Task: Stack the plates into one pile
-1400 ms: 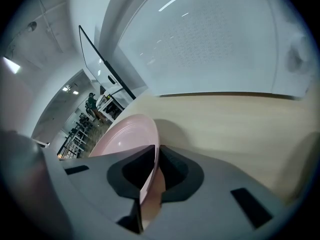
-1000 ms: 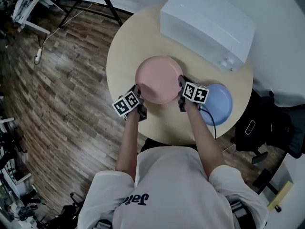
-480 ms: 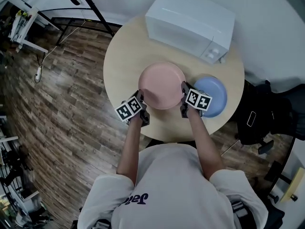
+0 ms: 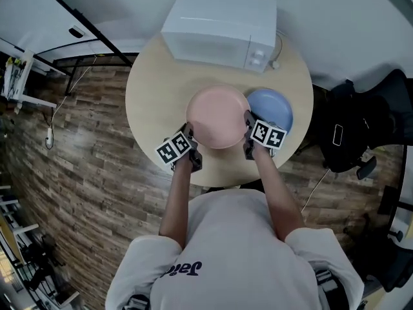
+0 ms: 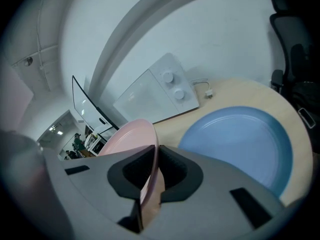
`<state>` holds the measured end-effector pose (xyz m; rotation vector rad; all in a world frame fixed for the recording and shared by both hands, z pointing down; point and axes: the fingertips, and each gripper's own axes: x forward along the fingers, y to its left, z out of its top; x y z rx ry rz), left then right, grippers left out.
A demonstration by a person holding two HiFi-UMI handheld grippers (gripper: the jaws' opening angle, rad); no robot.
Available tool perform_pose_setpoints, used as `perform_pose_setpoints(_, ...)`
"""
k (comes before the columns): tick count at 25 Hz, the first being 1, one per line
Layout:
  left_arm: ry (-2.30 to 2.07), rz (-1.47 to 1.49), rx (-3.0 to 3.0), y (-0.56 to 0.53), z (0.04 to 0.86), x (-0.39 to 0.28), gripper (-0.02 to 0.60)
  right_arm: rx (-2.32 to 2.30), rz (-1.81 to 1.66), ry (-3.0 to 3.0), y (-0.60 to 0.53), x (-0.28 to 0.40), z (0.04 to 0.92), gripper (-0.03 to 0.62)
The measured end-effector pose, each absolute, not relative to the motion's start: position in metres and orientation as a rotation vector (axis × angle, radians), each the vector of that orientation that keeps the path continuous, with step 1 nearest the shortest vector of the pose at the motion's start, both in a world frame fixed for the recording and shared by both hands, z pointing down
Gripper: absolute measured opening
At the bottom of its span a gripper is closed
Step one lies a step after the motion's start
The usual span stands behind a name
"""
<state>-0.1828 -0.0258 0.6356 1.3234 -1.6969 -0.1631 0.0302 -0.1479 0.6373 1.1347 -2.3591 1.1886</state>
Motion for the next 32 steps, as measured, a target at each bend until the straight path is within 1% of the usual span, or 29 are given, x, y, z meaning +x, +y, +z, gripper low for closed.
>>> perform_pose_setpoints(16,-1.524,0.030,1.540,-0.096,0.647,-0.062,0.029,1.529,1.215,-2.214,-0.159,0.176,0.646,0.032)
perform_pose_setpoints(23,-1.486,0.140,1.638,-0.123,0.652,-0.019,0.029,1.570,1.049,-2.105,-0.166,0.220,0.658,0.032)
perform_pose_setpoints(32,-1.500,0.414,1.770,-0.144,0.667,0.019,0.031,1.604,1.007,-2.027,-0.173,0.254,0.680,0.034)
